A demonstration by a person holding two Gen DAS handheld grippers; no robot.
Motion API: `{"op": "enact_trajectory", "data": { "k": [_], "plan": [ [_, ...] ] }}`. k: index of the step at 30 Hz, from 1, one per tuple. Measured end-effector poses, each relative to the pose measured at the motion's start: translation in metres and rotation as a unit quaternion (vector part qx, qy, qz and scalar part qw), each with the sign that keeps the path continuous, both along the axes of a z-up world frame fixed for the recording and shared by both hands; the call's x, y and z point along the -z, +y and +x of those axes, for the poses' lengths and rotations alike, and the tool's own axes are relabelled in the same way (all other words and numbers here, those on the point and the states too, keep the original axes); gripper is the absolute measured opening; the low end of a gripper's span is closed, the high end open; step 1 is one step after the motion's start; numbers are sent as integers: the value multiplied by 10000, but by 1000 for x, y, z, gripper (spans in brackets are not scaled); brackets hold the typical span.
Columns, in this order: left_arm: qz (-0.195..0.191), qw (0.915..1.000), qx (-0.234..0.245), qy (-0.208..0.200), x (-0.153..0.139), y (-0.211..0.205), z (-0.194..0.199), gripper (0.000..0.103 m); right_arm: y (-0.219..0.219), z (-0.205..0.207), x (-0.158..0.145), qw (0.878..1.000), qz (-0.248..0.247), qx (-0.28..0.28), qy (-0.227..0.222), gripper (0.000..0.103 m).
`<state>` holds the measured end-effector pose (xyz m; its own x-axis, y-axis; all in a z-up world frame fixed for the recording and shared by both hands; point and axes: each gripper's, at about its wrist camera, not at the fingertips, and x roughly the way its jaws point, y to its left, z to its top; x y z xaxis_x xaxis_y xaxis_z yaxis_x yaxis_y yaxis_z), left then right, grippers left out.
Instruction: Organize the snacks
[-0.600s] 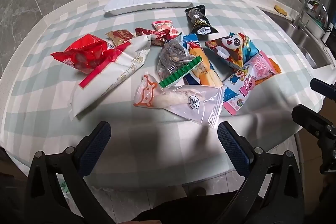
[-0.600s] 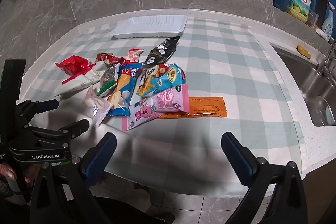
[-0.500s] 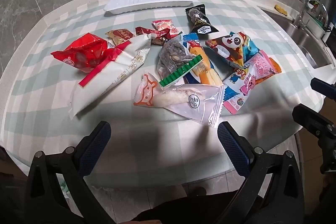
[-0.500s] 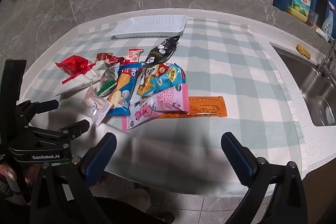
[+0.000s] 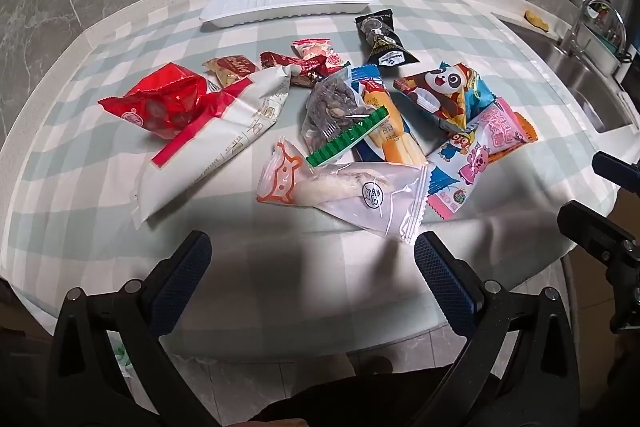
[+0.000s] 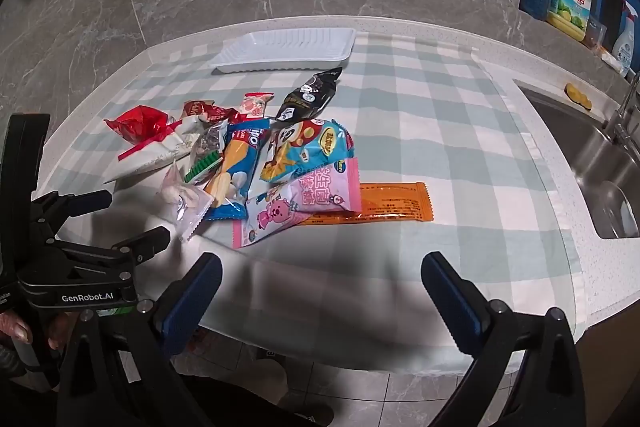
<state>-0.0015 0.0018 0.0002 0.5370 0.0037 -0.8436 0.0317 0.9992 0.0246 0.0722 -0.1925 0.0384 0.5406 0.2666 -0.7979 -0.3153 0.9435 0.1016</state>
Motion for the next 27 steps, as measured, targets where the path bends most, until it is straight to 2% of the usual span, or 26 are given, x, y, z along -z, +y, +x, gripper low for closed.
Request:
{"op": "enact_trajectory", "data": {
  "k": [27],
  "plan": [
    [0,10000,-24,-31,-3,2,1,103,1,0,1,10000,9,-3,8,102]
  ]
}}
